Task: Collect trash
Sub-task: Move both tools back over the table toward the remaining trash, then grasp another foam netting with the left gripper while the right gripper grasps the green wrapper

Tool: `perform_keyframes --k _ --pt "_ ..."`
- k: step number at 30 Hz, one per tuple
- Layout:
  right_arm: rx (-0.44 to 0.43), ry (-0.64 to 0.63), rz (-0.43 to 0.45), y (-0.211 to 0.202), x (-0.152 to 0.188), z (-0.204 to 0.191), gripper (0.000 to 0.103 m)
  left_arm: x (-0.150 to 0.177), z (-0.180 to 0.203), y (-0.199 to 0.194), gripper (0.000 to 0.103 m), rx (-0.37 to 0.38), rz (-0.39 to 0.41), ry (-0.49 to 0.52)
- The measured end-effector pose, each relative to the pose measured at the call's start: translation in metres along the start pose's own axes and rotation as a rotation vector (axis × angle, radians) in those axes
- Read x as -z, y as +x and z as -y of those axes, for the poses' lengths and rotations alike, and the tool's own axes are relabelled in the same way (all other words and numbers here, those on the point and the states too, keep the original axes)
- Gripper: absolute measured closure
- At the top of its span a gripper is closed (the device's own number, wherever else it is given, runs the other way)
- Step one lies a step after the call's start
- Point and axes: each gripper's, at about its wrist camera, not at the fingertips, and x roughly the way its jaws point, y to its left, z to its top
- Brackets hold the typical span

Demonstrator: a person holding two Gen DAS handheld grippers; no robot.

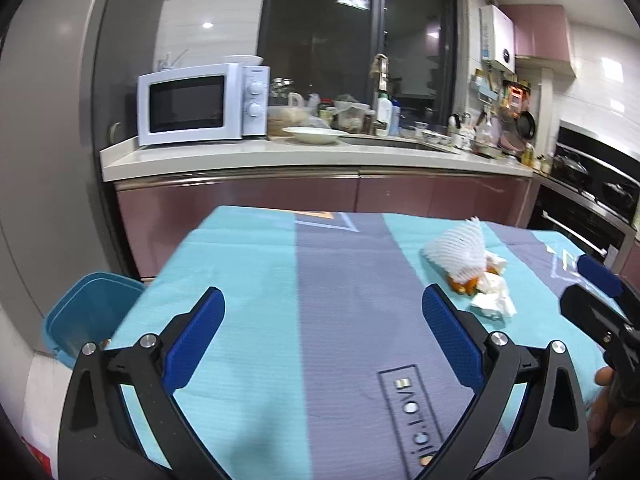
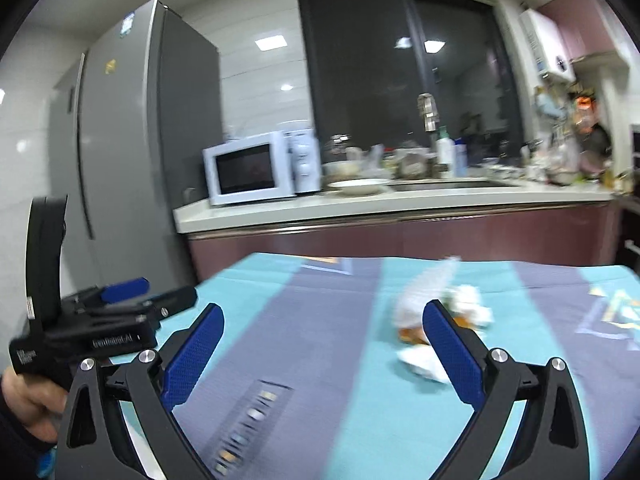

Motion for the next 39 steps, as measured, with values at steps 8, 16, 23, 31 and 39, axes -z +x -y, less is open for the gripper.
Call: perform_keyframes --k 8,16,23,31,39 --pt "0.249 0.008 0.022 -0.044 0.019 0.044 0.007 0.001 0.041 0.013 0.006 0.091 0.0 0.065" --pt "0.361 0.08 -0.014 -0.058 0.037 0.08 0.007 -0.006 0.074 0.034 0.006 0.164 -0.011 0.114" --pt "0.365 0.088 -0.014 -0.052 0.035 0.09 0.007 -0.013 0.094 0.057 0.006 0.194 -0.036 0.165" --pt "0.36 0.119 -0.027 -0.043 0.031 0.102 0.007 -0.024 0.129 0.097 0.006 0.238 -0.07 0.23" --pt "0.359 0.151 -0.059 -0.03 0.031 0.117 0.007 -0.039 0.167 0.157 0.006 0.285 -0.145 0.257"
